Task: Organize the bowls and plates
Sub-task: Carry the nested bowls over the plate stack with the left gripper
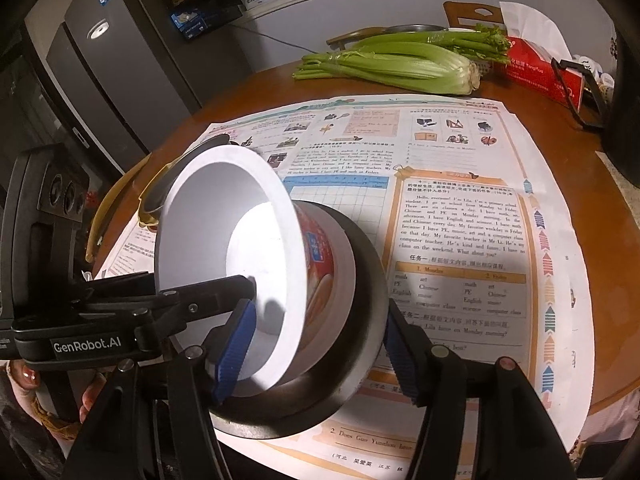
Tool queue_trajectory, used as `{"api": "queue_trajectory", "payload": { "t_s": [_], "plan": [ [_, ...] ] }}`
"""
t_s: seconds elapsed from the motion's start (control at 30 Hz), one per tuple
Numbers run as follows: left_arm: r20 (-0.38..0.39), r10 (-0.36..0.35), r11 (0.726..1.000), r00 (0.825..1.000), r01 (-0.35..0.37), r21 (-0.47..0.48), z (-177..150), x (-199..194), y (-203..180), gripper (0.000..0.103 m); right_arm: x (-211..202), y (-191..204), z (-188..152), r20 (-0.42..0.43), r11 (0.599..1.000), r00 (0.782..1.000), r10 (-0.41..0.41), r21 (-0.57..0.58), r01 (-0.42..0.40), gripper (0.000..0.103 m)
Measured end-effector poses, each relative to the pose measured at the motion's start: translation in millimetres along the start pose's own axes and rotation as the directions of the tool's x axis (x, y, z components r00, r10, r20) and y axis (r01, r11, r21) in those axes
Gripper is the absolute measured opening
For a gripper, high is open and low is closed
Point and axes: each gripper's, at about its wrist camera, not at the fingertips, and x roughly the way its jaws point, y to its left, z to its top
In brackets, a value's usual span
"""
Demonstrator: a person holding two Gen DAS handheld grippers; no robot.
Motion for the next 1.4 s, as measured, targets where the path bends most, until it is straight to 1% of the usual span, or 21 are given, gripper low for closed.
{"api": "queue_trajectory", "payload": {
  "t_s": [0.2, 0.33, 0.43, 0.57, 0.7, 0.77, 0.9, 1.0, 1.07, 1.23, 1.33, 1.4],
  "plan": [
    [0.022, 0.010, 1.000, 1.000, -0.010, -0.015, 3, -8, 5, 0.057, 2, 7, 7, 0.002, 1.000, 1.000, 0.005, -0.006, -0.005, 0.063],
    [0.068, 0.027, 1.000, 0.997, -0.026, -0.015, 11, -31, 14, 0.057, 0, 23, 20, 0.014, 0.999, 1.000, 0.025, -0.030, -0.024, 0.064],
    [0.110, 0.037, 0.999, 0.993, -0.035, -0.018, 21, -52, 23, 0.057, -3, 43, 38, 0.039, 0.997, 0.999, 0.036, -0.070, -0.033, 0.064],
    [0.174, 0.058, 0.998, 0.983, -0.054, -0.030, 42, -84, 42, 0.057, -4, 74, 65, 0.073, 0.992, 0.996, 0.057, -0.120, -0.048, 0.064],
    [0.220, 0.082, 0.996, 0.972, -0.073, -0.048, 63, -107, 66, 0.057, 5, 105, 97, 0.097, 0.983, 0.992, 0.086, -0.168, -0.069, 0.064],
    [0.229, 0.091, 0.995, 0.969, -0.079, -0.062, 74, -111, 80, 0.057, 16, 117, 113, 0.095, 0.980, 0.990, 0.101, -0.180, -0.083, 0.064],
    [0.224, 0.105, 0.992, 0.969, -0.086, -0.097, 88, -107, 108, 0.057, 45, 127, 136, 0.072, 0.980, 0.989, 0.128, -0.163, -0.115, 0.064],
    [0.198, 0.098, 0.990, 0.975, -0.076, -0.119, 96, -91, 124, 0.057, 66, 127, 143, 0.045, 0.982, 0.991, 0.123, -0.146, -0.116, 0.064],
    [0.182, 0.094, 0.989, 0.979, -0.072, -0.127, 98, -81, 131, 0.057, 78, 126, 145, 0.024, 0.984, 0.993, 0.114, -0.137, -0.110, 0.064],
    [0.174, 0.097, 0.989, 0.980, -0.075, -0.129, 95, -68, 141, 0.057, 94, 124, 141, -0.004, 0.986, 0.995, 0.104, -0.129, -0.104, 0.064],
    [0.168, 0.130, 0.986, 0.977, -0.109, -0.126, 93, -62, 146, 0.057, 101, 124, 139, -0.016, 0.987, 0.996, 0.089, -0.133, -0.090, 0.064],
    [0.184, 0.132, 0.986, 0.974, -0.111, -0.121, 91, -64, 147, 0.057, 105, 124, 138, -0.020, 0.987, 0.996, 0.084, -0.133, -0.086, 0.064]
  ]
}}
